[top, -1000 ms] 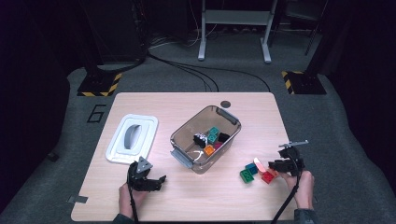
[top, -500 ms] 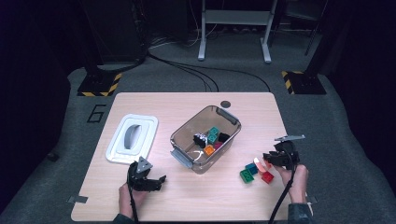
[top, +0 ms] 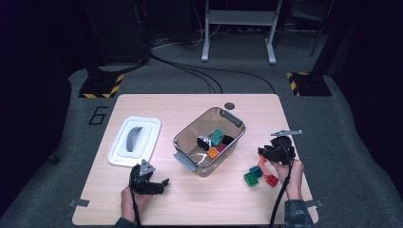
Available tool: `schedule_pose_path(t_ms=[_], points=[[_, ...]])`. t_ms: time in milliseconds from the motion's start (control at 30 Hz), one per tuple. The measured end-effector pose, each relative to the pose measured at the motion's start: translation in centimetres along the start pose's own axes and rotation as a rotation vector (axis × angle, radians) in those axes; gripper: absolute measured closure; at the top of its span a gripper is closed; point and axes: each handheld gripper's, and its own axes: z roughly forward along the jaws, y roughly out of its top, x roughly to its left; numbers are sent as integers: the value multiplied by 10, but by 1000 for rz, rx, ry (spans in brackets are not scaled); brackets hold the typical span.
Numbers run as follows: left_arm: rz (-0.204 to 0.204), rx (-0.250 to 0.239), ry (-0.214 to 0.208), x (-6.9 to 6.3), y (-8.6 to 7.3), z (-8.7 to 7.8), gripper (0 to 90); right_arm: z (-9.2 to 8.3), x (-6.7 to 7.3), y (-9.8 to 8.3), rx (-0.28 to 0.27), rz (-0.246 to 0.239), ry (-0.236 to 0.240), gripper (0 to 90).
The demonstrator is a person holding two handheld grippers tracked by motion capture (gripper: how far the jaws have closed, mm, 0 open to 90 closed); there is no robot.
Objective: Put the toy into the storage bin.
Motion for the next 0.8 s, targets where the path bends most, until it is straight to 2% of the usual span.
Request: schedule_pose_path(t_ms=[233, 267, 400, 667, 733, 800], points=[[0, 0, 0, 0, 0, 0, 119, 0, 7, 12, -15, -10, 9, 667], [0, 0, 0, 0, 0, 0, 119, 0, 7, 13, -18, -26, 8, 667], [0, 0, 0, 0, 0, 0, 119, 0, 10, 19, -24, -17, 16, 667], [4, 3, 0, 0, 0, 0, 119, 2, 12, 32, -46, -40, 22, 667], [0, 0, 0, 0, 0, 0, 119, 1, 13, 35, -45, -27, 22, 667], [5, 3, 0, 0, 0, 0, 120, 1, 12, 38, -55, -46, 22, 667]])
